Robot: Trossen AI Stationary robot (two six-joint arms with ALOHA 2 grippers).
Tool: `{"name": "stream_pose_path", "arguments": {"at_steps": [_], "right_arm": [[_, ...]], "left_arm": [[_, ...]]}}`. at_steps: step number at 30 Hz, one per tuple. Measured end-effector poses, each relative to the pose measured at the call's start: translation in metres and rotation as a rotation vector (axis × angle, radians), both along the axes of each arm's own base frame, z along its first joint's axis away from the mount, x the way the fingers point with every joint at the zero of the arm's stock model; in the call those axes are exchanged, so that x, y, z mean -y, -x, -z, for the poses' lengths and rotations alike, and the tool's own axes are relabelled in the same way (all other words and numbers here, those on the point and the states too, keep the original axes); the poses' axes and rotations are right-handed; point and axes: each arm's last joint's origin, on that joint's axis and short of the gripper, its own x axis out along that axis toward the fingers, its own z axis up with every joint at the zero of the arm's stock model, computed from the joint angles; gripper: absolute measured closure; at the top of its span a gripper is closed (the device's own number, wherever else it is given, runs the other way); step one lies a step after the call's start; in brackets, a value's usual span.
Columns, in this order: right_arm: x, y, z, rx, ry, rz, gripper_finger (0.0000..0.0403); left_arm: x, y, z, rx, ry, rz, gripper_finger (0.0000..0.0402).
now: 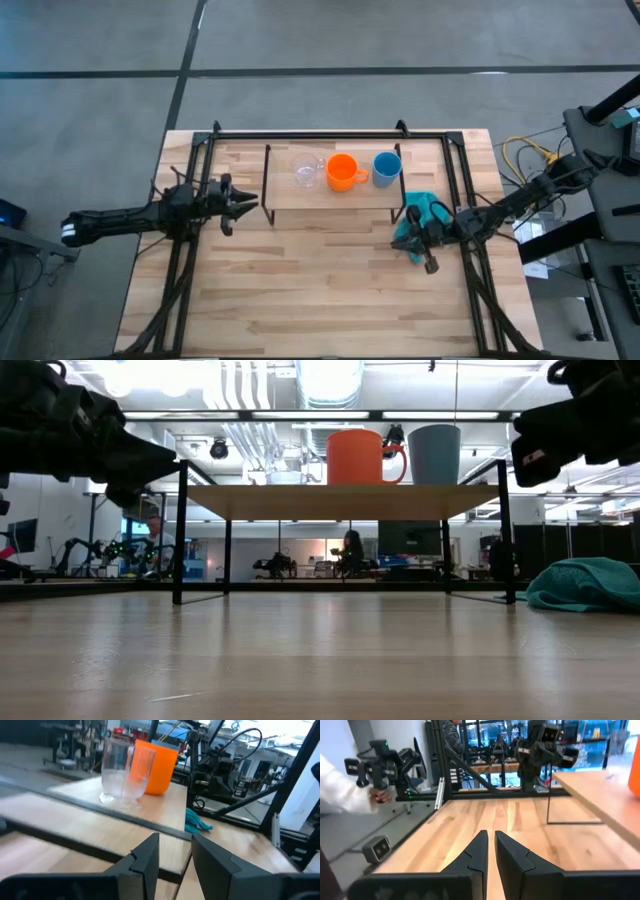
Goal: Stack small to large cups/mugs on shelf
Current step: Return to Home Position
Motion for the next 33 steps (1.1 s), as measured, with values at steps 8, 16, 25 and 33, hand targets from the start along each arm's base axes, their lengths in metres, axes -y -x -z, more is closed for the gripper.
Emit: {"name": "stream_pose_path", "arguments": {"at_steps": [8, 16, 25, 33], "right_arm": [[0.0, 0.0, 0.006, -0.028, 0.165, -0.005, 0.0374], [0.0, 0.001, 0.013, -0.104, 0.117, -0.004, 0.0374], [0.0, 0.001, 0.012, -0.102, 0.125, -0.005, 0.0374], [0.0, 0.001, 0.012, -0.103, 0.12, -0.005, 0.0374]], "left_arm": [[0.0, -0.001, 0.002, -0.038, -0.096, 0.005, 0.0301], [-0.001, -0.004, 0.007, -0.085, -0.088, 0.007, 0.0301], [-0.001, -0.006, 0.01, -0.115, -0.079, 0.009, 0.0301], [-0.001, -0.006, 0.01, -0.111, -0.08, 0.009, 0.0301]]}}
